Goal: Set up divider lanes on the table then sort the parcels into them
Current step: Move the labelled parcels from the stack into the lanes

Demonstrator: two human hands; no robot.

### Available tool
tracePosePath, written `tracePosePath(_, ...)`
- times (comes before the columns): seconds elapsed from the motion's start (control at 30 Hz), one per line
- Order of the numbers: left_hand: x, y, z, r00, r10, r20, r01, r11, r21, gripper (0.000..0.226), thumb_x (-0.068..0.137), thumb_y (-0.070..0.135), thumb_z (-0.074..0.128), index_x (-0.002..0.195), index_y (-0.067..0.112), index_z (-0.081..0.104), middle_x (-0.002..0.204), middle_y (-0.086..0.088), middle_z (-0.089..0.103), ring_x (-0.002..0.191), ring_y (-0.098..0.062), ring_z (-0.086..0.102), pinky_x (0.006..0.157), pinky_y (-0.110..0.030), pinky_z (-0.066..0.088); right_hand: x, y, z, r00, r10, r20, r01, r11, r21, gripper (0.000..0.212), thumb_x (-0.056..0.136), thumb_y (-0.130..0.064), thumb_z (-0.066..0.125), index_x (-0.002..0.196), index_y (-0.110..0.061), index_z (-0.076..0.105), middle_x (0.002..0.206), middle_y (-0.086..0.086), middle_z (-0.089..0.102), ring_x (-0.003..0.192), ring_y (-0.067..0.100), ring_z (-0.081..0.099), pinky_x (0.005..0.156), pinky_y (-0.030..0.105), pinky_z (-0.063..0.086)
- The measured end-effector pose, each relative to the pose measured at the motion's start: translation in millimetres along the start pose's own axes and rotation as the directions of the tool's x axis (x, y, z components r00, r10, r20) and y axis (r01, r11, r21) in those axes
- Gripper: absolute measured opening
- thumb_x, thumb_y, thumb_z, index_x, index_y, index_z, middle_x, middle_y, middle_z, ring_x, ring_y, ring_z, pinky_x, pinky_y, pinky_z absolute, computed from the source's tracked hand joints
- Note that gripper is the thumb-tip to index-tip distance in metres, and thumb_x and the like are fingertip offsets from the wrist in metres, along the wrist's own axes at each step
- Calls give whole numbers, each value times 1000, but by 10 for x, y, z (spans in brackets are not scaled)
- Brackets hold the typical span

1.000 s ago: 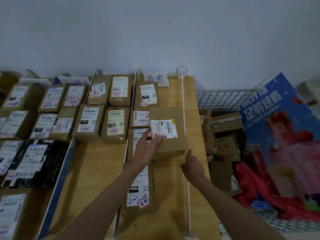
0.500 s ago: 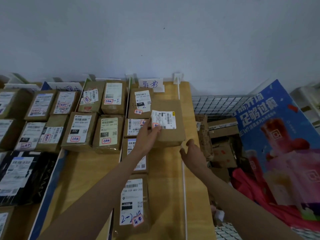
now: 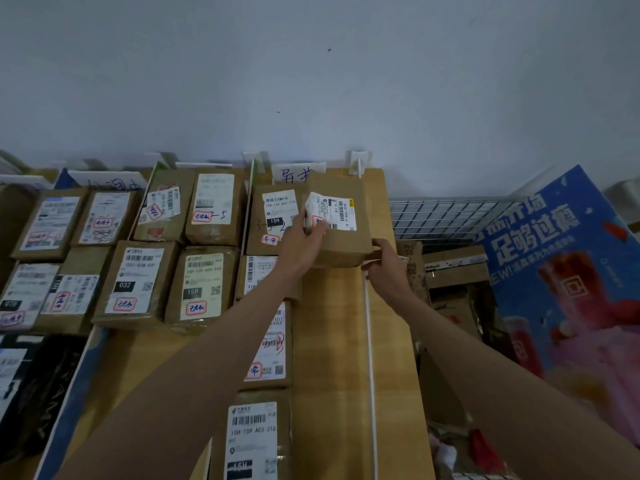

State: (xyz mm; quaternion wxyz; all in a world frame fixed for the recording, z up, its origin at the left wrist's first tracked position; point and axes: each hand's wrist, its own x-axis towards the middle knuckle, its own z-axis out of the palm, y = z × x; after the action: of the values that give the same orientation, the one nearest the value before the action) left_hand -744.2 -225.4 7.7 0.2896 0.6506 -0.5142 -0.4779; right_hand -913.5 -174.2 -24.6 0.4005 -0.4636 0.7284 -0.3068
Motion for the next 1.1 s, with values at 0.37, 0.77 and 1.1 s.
tracePosePath(0.37, 286, -72, 82, 999, -38, -6, 39, 974, 223, 57, 99, 49, 45, 148, 19, 39, 147, -12, 34, 133, -32, 39, 108, -45, 38, 240, 23, 88, 998, 37, 52, -34, 998, -50, 52, 86, 5, 49, 137, -7, 49, 123, 13, 53, 108, 31, 57, 91, 50, 53)
tracePosePath(0.77, 257, -202, 65, 986, 165, -11, -147, 901, 407, 65, 87, 41, 69, 137, 12, 41, 131, -10, 37, 116, -27, 48, 95, -43, 48, 306, -136, 147, 999, -25, 28, 28, 991, -133, 52, 93, 0, 49, 142, -12, 38, 128, 16, 53, 112, 32, 56, 93, 45, 52)
tracePosePath(1.1, 188, -349, 64, 978, 182, 99, -197, 673, 713, 77, 94, 50, 56, 152, 9, 26, 148, -13, 33, 135, -32, 31, 111, -44, 34, 355, -133, 179, 985, 31, 172, 50, 892, -450, 40, 92, -6, 48, 132, -4, 44, 129, 17, 33, 109, 37, 48, 95, 42, 47)
